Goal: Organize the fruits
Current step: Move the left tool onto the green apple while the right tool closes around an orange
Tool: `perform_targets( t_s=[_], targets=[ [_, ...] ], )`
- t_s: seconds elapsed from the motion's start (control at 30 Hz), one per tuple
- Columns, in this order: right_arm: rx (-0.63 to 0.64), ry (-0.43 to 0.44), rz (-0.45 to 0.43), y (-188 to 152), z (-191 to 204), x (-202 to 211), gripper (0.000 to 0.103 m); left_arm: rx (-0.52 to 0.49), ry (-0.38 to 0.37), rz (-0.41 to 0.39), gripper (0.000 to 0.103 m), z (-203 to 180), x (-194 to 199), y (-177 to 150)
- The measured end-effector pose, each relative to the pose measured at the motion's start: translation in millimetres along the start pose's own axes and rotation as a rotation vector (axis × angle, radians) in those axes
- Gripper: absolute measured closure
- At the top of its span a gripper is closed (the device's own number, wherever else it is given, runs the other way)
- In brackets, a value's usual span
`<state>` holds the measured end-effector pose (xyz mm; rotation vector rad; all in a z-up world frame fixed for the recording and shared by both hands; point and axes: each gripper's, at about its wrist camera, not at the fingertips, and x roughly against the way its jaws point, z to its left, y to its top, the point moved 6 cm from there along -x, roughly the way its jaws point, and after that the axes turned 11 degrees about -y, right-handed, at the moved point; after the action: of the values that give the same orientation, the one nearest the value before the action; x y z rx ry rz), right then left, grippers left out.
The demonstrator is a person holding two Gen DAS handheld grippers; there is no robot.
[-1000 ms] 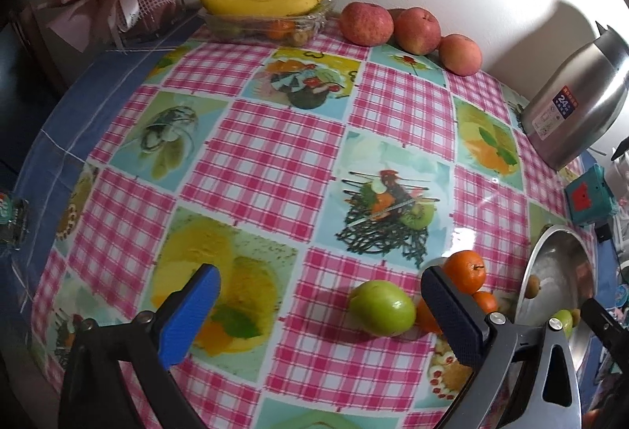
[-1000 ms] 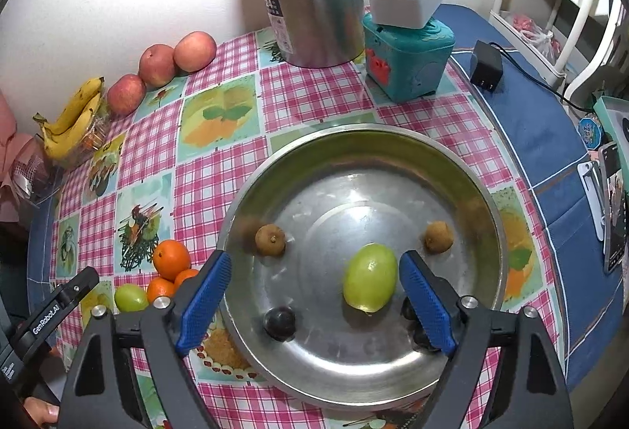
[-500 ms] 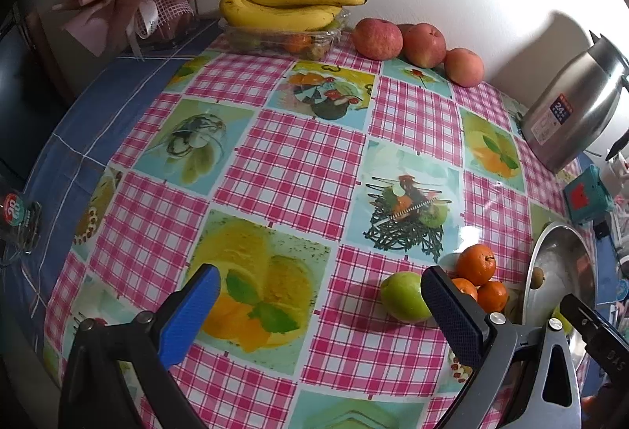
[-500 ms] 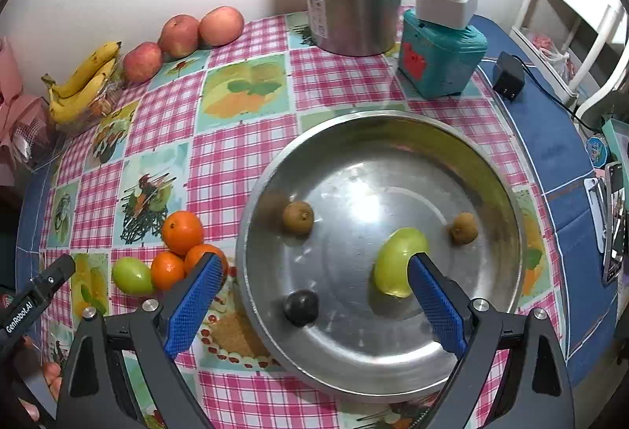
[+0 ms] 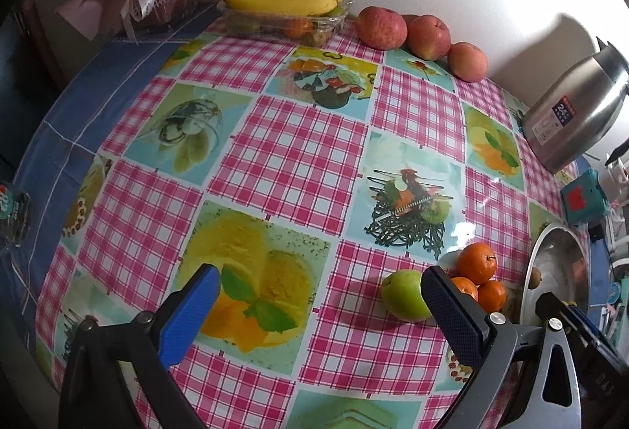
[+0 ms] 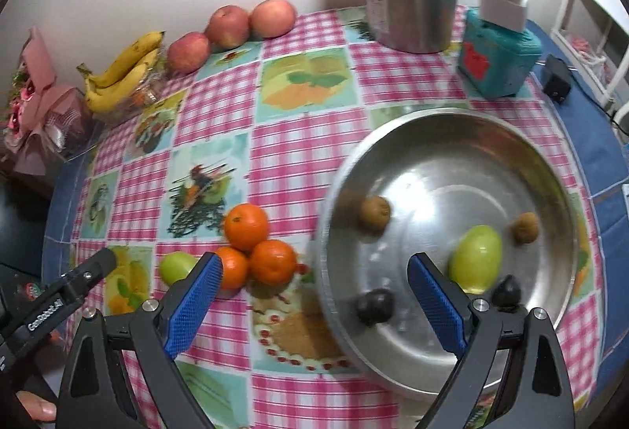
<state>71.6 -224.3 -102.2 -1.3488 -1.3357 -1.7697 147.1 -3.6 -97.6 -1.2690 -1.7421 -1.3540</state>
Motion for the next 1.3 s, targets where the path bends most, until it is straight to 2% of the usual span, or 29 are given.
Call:
perform_targets(
  t_s=[0.37, 0.47, 0.53, 0.63, 0.73, 0.8, 0.93, 1.1, 1.23, 1.3],
  targets=[
    [0.076, 0.048, -0.038, 0, 27, 2, 0.009, 0.053, -0.059, 0.013, 0.000, -2, -4, 1],
    [0.095, 0.045, -0.036, 0, 30, -1, 0.016, 0.063, -0.080, 0.034, 0.000, -5, -10, -2],
    [0.109, 0.044, -0.030, -1, 33, -4, 0.028, 0.068, -0.095, 0.045, 0.000, -7, -14, -4],
    [0.116, 0.046, -0.018, -2, 35, -8, 0.040, 0.076, -0.112, 0.053, 0.001, -10, -19, -6],
    [0.128, 0.054, -0.005, -4, 39, -14, 0.048, 0.089, -0.134, 0.073, 0.002, -13, -26, -9],
    [0.133, 0.055, 0.000, -4, 40, -16, 0.053, 0.094, -0.151, 0.091, 0.004, -16, -31, -11],
    [0.145, 0.045, 0.018, -6, 43, -25, 0.055, 0.081, -0.162, 0.124, 0.012, -23, -40, -14],
    [0.153, 0.031, 0.038, -8, 43, -34, 0.059, 0.081, -0.172, 0.159, 0.017, -28, -52, -18],
    [0.148, 0.022, 0.045, -7, 42, -38, 0.060, 0.095, -0.178, 0.181, 0.028, -30, -61, -22],
    [0.149, 0.015, 0.052, -8, 41, -41, 0.062, 0.104, -0.195, 0.189, 0.030, -32, -63, -23]
  ],
)
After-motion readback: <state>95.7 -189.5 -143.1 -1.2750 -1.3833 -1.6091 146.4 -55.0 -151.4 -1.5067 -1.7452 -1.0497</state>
